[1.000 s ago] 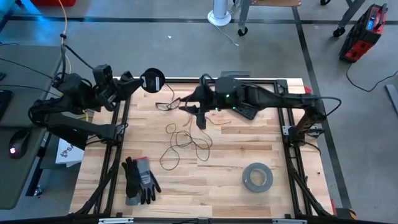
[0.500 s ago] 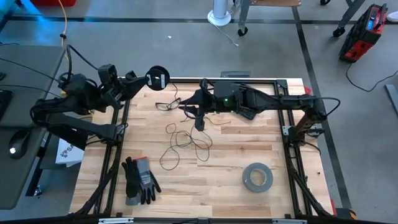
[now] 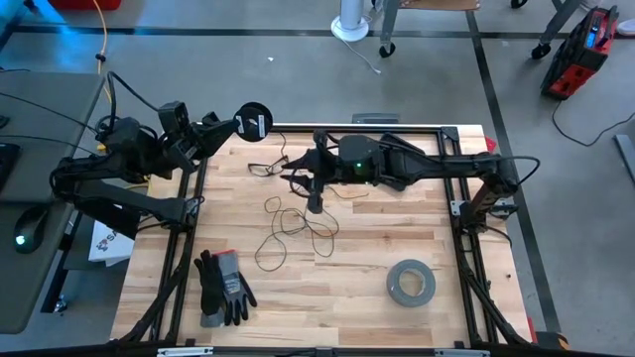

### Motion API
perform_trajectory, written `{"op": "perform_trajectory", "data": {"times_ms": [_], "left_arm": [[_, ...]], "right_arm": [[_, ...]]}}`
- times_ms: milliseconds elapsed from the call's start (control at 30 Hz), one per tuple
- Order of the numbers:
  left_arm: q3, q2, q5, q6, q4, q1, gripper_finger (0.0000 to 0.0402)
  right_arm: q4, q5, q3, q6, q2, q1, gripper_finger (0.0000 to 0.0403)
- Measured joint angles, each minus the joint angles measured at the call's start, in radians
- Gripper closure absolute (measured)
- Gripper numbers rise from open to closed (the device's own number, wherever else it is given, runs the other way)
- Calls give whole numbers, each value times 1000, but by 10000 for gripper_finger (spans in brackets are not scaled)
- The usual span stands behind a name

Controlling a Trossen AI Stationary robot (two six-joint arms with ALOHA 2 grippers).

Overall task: Coil cords
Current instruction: Coil the black wire on the black spool

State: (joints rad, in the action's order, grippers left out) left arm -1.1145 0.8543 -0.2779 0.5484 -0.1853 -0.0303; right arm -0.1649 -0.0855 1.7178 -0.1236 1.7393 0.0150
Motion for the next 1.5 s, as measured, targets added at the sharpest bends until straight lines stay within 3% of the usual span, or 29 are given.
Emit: {"op": "perform_trajectory", "data": {"times_ms": [167,333,400,567,1500], "left_arm": [[0,-1,-7,-17,6,0,401],[0,-1,-20,-26,5,0,401],[0,-1,-20,-14,5,0,401],[0,-1,-20,12,1,0,401],[0,-2,-23,8,0,0,401]], "right_arm": [[-68,28,84,-22,0,30,255],[-129,-164,128,-52,-2,37,258],[-161,-193,128,-47,-2,26,264],[-223,-176,128,12,21,7,275],[-193,-210,127,43,32,10,286]]}}
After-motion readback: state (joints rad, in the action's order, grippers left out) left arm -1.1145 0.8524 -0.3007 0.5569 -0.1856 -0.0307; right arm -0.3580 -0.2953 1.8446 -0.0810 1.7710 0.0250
